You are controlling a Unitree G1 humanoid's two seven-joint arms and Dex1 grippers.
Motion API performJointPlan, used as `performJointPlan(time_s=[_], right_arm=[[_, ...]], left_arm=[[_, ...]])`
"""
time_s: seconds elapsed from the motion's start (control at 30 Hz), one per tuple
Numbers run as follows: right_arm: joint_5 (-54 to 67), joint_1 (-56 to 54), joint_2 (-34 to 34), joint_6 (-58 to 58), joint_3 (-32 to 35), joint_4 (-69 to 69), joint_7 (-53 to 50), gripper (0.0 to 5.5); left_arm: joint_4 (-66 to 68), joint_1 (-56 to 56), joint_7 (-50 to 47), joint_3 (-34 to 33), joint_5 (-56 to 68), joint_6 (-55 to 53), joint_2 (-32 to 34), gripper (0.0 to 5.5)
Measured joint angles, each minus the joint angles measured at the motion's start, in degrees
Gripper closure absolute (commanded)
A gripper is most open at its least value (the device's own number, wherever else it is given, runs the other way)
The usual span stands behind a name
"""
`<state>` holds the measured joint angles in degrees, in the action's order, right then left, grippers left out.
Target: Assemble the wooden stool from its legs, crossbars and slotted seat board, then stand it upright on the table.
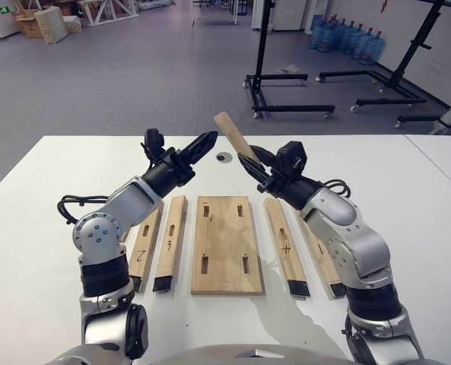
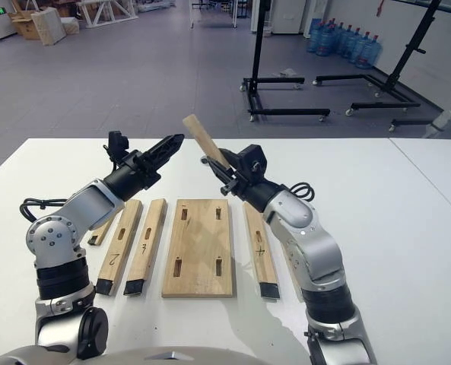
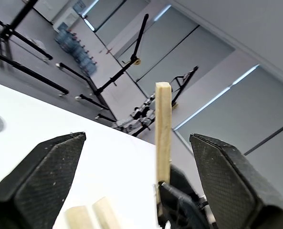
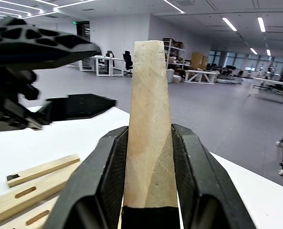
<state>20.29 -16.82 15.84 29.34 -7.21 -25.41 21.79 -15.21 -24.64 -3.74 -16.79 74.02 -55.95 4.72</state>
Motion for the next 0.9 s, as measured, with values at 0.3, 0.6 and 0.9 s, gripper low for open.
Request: performJointPlan(time_s=[0.3, 0.6, 0.9], right_arm=[[0.0, 1.1, -2.8, 0.1, -4.0, -0.8, 0.0, 4.22], [0.0, 1.9, -3.1, 0.6, -5.2, -2.1, 0.0, 4.22], [0.0, 2.2, -3.4, 1.9, -5.2, -2.0, -0.5, 4.22]], left_arm=[[0.1, 0.0, -1.3, 1.6, 2.1, 2.3, -0.9, 1.50], [0.3, -0.1, -2.0, 2.7, 4.2, 3.4, -0.9, 2.49], [2.0, -0.7, -3.3, 2.9, 5.9, 3.5, 0.2, 3.88]])
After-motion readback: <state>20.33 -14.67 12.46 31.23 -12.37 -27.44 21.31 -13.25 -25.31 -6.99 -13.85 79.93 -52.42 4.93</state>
